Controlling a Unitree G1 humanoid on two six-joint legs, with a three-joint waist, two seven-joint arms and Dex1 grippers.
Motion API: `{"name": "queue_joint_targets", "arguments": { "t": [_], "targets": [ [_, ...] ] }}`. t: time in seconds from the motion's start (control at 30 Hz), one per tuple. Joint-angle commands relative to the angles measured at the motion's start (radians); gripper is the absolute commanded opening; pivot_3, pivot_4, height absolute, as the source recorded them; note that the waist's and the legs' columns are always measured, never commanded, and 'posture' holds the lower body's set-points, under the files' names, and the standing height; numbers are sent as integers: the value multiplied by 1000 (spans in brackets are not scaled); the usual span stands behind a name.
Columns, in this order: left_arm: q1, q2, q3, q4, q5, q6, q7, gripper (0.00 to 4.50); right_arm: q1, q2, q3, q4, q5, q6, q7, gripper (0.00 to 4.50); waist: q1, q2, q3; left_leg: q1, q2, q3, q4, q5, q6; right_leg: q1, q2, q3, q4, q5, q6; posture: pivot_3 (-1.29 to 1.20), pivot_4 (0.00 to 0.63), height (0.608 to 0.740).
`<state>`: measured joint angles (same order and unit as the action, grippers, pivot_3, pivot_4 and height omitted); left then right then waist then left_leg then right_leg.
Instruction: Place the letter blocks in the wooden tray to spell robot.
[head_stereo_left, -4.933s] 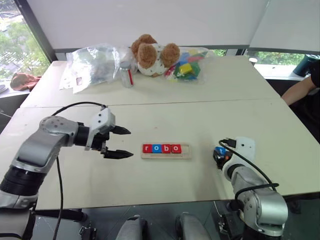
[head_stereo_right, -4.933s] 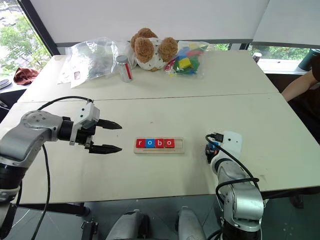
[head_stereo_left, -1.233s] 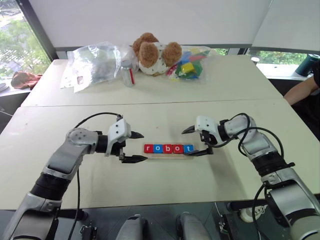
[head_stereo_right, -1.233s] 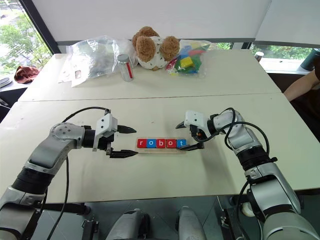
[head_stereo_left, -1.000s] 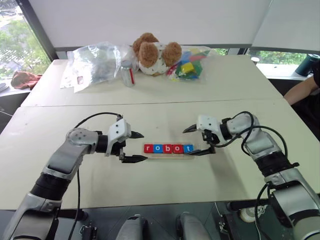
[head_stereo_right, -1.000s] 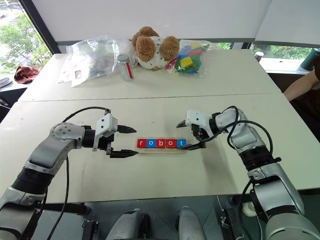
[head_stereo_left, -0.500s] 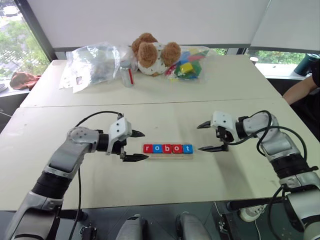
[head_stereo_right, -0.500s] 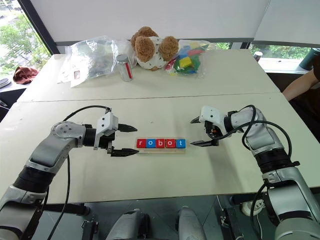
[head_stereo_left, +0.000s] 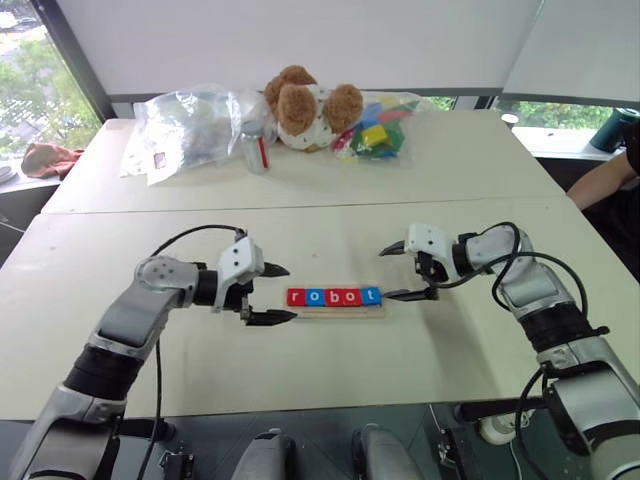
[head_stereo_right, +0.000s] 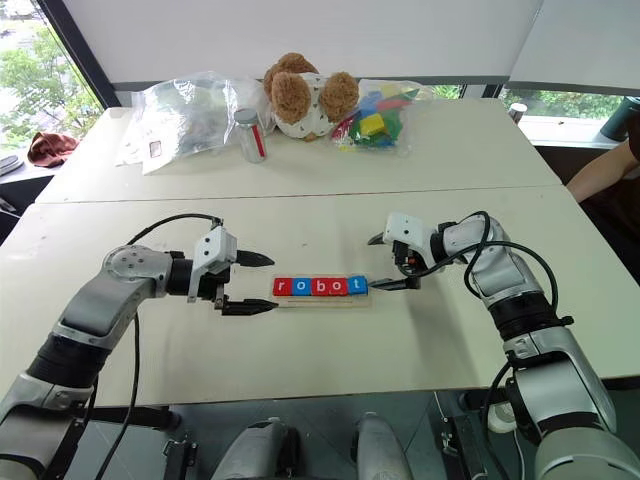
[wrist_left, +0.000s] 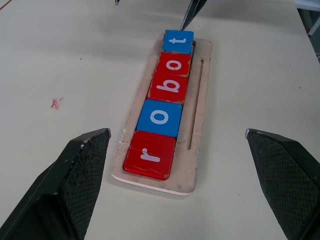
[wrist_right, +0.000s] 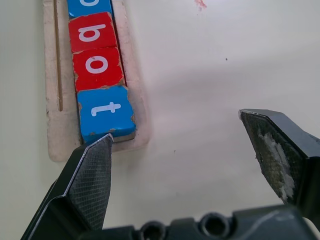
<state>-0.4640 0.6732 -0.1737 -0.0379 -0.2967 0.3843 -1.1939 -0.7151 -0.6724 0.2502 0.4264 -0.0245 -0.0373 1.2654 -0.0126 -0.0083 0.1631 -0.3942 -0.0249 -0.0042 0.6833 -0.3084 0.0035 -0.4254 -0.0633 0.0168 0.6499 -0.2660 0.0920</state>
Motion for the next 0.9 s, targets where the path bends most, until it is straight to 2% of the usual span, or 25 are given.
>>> {"name": "queue_joint_targets", "arguments": {
  "t": [0.03, 0.57, 0.63, 0.73, 0.8, 0.9],
  "targets": [
    [-4, 8, 26, -25, -14, -1, 5, 4500, -21, 11, -5, -6, 4, -18, -2, 4406, -1, 0, 0, 0, 0, 0, 0, 0, 0, 0, 0, 0, 0, 0, 0, 0, 150, 740],
    [-15, 20, 45, 1, -12, -9, 7, 4500, 21, -59, -32, -70, 6, -15, 5, 4406, 0, 0, 0, 0, 0, 0, 0, 0, 1, 0, 0, 0, 0, 0, 0, 0, 150, 740],
    [-4, 26, 83, -24, -50, 41, 22, 4500, 55, -102, -71, -142, 47, 59, 18, 4406, 2, 0, 0, 0, 0, 0, 0, 0, 1, 0, 0, 0, 0, 0, 0, 0, 150, 740],
    [73, 95, 144, -85, -97, 100, 2, 4500, 147, -184, -174, -342, 216, 387, 64, 4406, 1, 0, 0, -1, 0, 0, 0, -1, 2, -1, 0, 0, 0, 0, 0, 0, 150, 740],
    [145, 153, 183, -117, -112, 129, -3, 4500, 260, -261, -241, -494, 309, 569, 83, 4406, 2, 1, 0, -2, 0, -1, -1, -2, 3, -1, -1, 0, -1, 0, 0, 0, 150, 740],
    [255, 221, 257, -155, -146, 174, -3, 4500, 446, -337, -341, -652, 376, 726, 41, 4406, 3, 0, 0, -1, 1, -2, -3, -3, 4, -1, -1, 0, -1, 0, 0, 0, 150, 740]
  ]
}}
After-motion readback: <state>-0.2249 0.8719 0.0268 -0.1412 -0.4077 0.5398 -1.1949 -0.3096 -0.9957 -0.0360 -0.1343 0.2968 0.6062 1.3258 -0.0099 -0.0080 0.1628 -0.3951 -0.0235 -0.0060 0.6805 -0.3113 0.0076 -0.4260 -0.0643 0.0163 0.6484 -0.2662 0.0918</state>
